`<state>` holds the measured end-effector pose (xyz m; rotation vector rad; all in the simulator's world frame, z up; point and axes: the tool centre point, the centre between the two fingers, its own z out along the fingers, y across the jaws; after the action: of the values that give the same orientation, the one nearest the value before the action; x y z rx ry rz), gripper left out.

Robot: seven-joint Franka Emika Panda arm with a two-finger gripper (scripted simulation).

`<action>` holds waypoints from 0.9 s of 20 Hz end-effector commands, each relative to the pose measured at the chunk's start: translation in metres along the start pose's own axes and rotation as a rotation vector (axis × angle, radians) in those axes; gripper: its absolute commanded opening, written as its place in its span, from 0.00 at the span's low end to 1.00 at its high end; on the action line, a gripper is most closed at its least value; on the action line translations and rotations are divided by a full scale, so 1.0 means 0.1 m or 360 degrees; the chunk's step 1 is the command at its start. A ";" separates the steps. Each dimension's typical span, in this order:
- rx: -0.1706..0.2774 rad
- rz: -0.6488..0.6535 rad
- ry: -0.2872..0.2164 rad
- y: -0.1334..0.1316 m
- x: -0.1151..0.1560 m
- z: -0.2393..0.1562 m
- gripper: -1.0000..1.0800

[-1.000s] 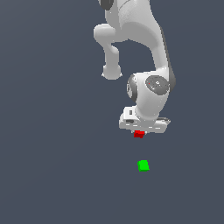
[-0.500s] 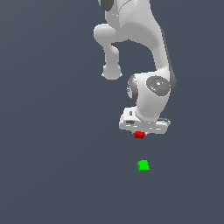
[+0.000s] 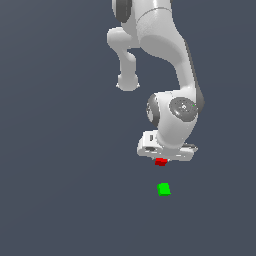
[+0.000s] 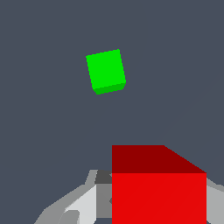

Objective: Stack the red cube on top of the green cube.

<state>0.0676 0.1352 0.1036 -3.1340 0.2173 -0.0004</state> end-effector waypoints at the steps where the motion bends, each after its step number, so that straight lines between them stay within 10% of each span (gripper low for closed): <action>1: 0.0000 0.0000 0.0001 -0.03 0.10 0.04 0.00; 18: 0.0000 0.0000 0.0000 -0.20 0.71 0.32 0.00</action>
<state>0.1354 0.1443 0.0731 -3.1343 0.2175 0.0009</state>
